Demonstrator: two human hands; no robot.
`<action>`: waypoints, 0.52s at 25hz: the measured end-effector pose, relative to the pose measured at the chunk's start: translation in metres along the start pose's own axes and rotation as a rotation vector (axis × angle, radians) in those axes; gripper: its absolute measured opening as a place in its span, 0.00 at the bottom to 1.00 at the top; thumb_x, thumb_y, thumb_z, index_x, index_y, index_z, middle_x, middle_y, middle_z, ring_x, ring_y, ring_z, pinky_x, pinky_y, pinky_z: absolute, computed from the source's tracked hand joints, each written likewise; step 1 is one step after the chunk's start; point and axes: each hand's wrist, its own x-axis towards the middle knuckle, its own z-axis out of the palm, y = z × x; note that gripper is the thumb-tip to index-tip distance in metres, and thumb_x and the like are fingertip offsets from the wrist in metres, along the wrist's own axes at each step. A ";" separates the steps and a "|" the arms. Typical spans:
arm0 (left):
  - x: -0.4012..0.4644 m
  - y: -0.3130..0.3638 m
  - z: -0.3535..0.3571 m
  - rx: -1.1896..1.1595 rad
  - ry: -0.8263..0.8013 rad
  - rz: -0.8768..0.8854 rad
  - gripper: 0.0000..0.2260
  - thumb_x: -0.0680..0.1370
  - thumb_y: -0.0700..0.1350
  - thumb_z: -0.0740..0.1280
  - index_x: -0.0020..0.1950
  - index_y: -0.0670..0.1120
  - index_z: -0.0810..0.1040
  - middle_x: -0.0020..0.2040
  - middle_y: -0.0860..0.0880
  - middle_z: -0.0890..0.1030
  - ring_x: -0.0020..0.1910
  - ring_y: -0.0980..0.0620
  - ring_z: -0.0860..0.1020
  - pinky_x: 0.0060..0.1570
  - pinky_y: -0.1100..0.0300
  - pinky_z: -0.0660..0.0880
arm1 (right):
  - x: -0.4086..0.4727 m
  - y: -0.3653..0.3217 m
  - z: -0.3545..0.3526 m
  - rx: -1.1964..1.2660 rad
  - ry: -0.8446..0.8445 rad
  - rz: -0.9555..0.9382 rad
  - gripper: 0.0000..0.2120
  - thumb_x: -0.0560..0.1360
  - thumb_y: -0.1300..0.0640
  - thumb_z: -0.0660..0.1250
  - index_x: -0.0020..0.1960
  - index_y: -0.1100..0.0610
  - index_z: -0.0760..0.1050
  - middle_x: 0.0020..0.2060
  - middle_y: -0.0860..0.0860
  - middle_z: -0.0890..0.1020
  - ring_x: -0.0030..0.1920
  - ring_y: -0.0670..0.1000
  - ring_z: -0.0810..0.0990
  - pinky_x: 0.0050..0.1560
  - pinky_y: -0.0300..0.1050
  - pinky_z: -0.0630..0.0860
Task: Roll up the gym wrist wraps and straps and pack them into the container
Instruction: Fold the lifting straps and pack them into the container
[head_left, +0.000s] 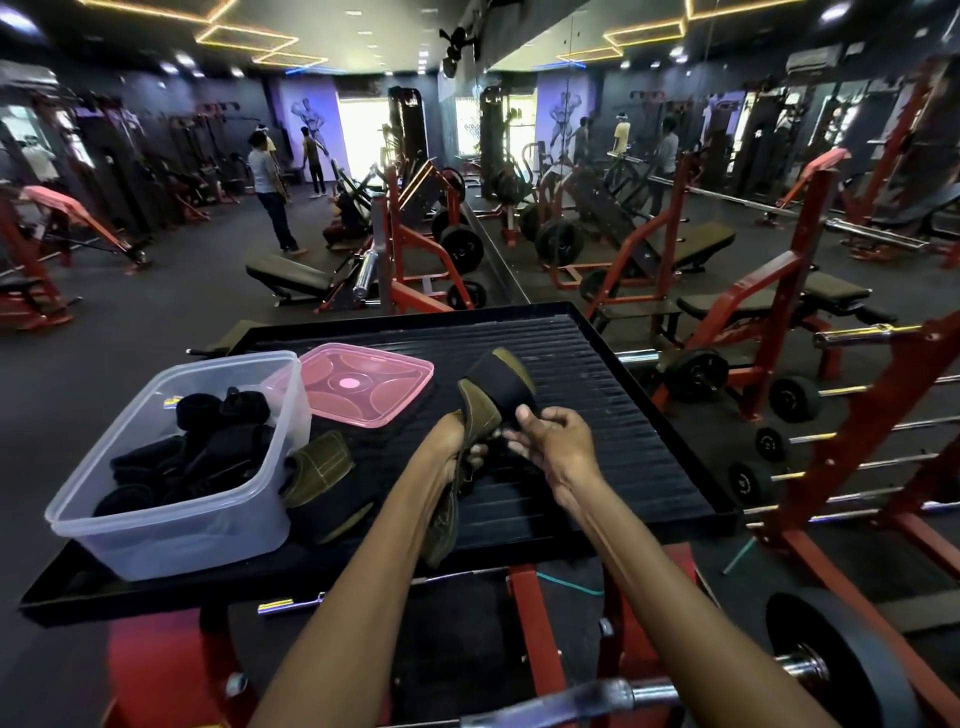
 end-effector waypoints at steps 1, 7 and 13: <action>-0.002 0.000 -0.001 -0.048 -0.008 0.017 0.13 0.81 0.39 0.54 0.38 0.43 0.71 0.22 0.52 0.75 0.13 0.59 0.66 0.17 0.72 0.62 | 0.002 0.001 0.002 -0.019 0.001 -0.018 0.11 0.75 0.65 0.67 0.41 0.56 0.66 0.34 0.52 0.74 0.29 0.48 0.80 0.31 0.39 0.79; -0.010 -0.005 -0.001 0.010 0.076 0.179 0.10 0.77 0.34 0.56 0.52 0.41 0.76 0.32 0.44 0.75 0.21 0.55 0.68 0.23 0.66 0.63 | 0.012 0.001 0.008 -0.173 0.005 -0.040 0.13 0.80 0.54 0.61 0.44 0.61 0.77 0.36 0.57 0.80 0.36 0.53 0.78 0.34 0.39 0.78; -0.017 -0.012 -0.015 -0.523 -0.194 0.047 0.13 0.79 0.53 0.57 0.49 0.47 0.76 0.47 0.46 0.81 0.38 0.45 0.82 0.42 0.52 0.76 | 0.011 -0.011 0.002 -0.210 -0.259 0.218 0.26 0.79 0.41 0.55 0.58 0.61 0.78 0.51 0.59 0.83 0.51 0.54 0.82 0.51 0.46 0.79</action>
